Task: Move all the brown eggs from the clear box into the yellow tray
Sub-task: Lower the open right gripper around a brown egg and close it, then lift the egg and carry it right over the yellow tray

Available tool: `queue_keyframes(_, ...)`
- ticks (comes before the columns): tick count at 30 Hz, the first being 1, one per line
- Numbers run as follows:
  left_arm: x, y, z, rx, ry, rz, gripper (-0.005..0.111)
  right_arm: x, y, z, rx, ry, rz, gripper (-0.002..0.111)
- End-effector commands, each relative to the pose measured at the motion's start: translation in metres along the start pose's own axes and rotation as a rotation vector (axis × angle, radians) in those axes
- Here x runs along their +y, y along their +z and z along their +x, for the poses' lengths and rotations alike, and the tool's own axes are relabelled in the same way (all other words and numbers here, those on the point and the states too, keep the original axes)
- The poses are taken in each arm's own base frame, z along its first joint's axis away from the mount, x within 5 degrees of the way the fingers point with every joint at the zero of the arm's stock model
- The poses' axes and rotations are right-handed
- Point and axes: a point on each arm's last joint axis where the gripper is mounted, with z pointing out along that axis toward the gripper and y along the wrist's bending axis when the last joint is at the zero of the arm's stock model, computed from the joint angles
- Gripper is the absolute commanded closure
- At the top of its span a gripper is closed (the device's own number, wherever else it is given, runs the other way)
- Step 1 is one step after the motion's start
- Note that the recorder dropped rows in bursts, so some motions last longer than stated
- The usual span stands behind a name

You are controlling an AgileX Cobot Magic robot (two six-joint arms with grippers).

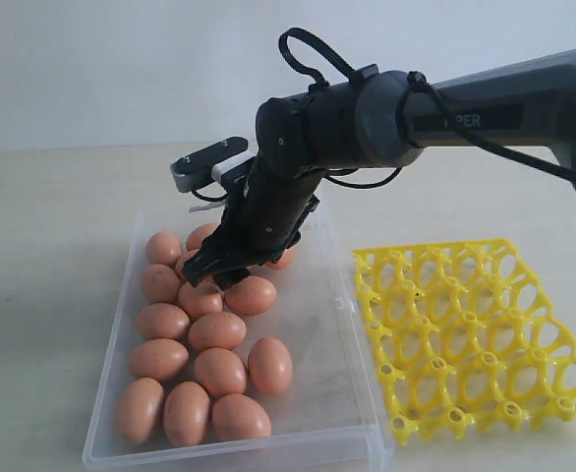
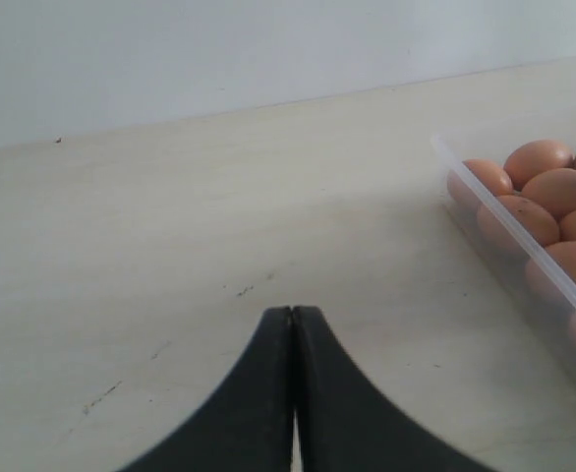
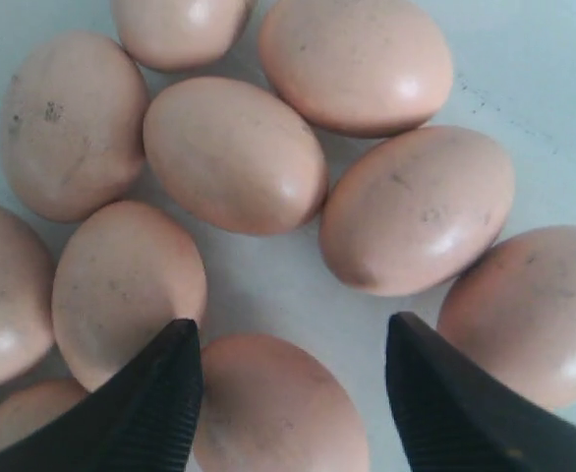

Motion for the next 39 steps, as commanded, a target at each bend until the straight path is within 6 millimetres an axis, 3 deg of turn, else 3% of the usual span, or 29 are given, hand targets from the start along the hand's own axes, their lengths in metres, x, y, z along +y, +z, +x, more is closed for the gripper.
queue_keyframes(1,0.000,0.000,-0.003,-0.017,-0.005,0.004,0.107,-0.002,0.003,0.002,0.027,-0.061,0.004,0.054)
queue_keyframes(11,0.000,0.000,-0.003,-0.017,-0.005,0.004,0.107,0.001,0.004,0.006,0.068,-0.252,-0.004,0.054)
queue_keyframes(20,0.000,0.000,-0.003,-0.017,-0.005,0.004,0.107,0.014,0.005,0.009,0.103,-0.274,-0.024,0.054)
queue_keyframes(37,0.000,0.000,-0.003,-0.017,-0.005,0.004,0.107,0.011,0.029,0.021,0.157,-0.265,-0.024,0.054)
queue_keyframes(39,0.000,0.000,-0.003,-0.017,-0.005,0.004,0.107,0.011,0.029,0.020,0.154,-0.265,-0.023,0.059)
